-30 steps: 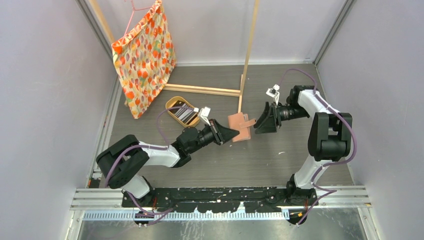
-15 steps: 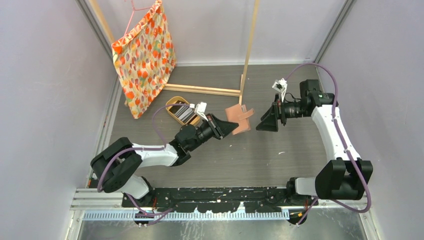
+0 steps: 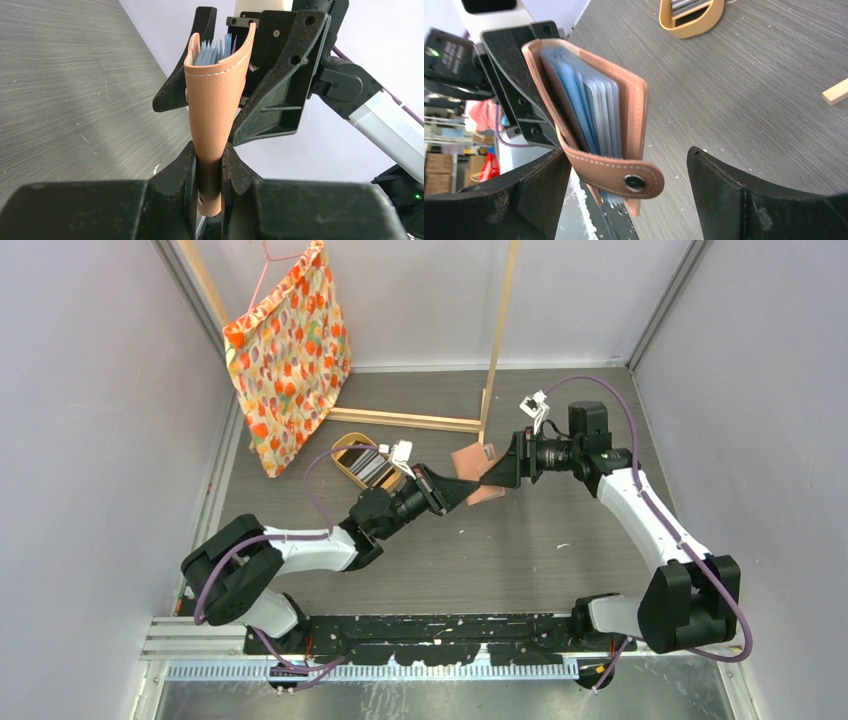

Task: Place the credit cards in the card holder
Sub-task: Close the card holder at the center of the board.

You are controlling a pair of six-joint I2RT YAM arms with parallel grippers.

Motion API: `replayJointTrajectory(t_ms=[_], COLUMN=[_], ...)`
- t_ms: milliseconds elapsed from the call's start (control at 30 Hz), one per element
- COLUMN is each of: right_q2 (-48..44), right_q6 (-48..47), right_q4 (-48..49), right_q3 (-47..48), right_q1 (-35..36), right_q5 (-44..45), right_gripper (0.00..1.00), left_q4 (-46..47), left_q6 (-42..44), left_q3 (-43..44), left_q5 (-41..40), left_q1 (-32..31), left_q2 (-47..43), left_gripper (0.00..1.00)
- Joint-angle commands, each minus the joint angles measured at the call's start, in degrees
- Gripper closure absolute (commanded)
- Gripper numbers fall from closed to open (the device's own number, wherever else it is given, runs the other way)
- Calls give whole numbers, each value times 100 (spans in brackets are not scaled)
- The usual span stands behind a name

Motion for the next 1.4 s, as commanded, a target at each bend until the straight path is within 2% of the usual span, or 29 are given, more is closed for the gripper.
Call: replayJointTrajectory(t_ms=[0, 200, 333, 400, 467, 600, 700, 800, 833, 867, 933, 1033, 1133, 1233, 1300, 1367], right_q2=[-144, -144, -217, -196, -160, -191, -348, -264, -182, -105, 26, 322, 931, 1364, 1414, 1419], right_q6=[1089, 1041, 952, 809, 503, -559, -1615, -2391, -2563, -2671, -2850, -3179, -3346, -3375, -3367, -3304], right_q4=[1257, 1179, 1106, 954, 651, -474, -1339, -1781, -1821, -1813, -1584, -1106, -979, -1048, -1197, -1490], right_q3=[-120, -131, -179, -145, -43, 329, 518, 441, 374, 298, 61, -233, -300, -297, -280, -228], right_q1=[90, 145, 141, 140, 144, 137, 160, 391, 521, 685, 1138, 1947, 2518, 2930, 3111, 3156], right_q5=[-393, -669, -665, -625, -523, -23, 1425, 3242, 3766, 4226, 5289, 7077, 8170, 8430, 8086, 7355], right_gripper=[17, 49, 65, 78, 87, 92, 98, 99, 99, 99, 99, 95, 89, 80, 71, 61], left_q4=[719, 712, 200, -28, -197, -906, -2122, -3511, -3974, -4181, -4725, -4861, -4842, -4887, -4994, -5171], left_q6=[-23, -19, 97, 150, 186, 346, 641, 1123, 1214, 1251, 1271, 1180, 986, 864, 816, 805], left_q3=[287, 241, 263, 284, 268, -24, -348, -577, -643, -717, -829, -1108, -1386, -1638, -1756, -1816], left_q5=[6, -151, -190, -149, -112, -338, -763, -1027, -1027, -1018, -901, -671, -649, -722, -771, -818], left_q1=[-20, -14, -19, -15, -13, 8, 74, 167, 211, 255, 367, 471, 481, 481, 481, 481], left_q2=[31, 8, -173, -256, -349, -859, -1694, -2790, -3061, -3345, -3776, -4222, -4572, -4923, -5172, -5399], left_gripper=[100, 97, 90, 85, 75, 53, 36, 16, 7, 2, 0, 0, 0, 0, 0, 0])
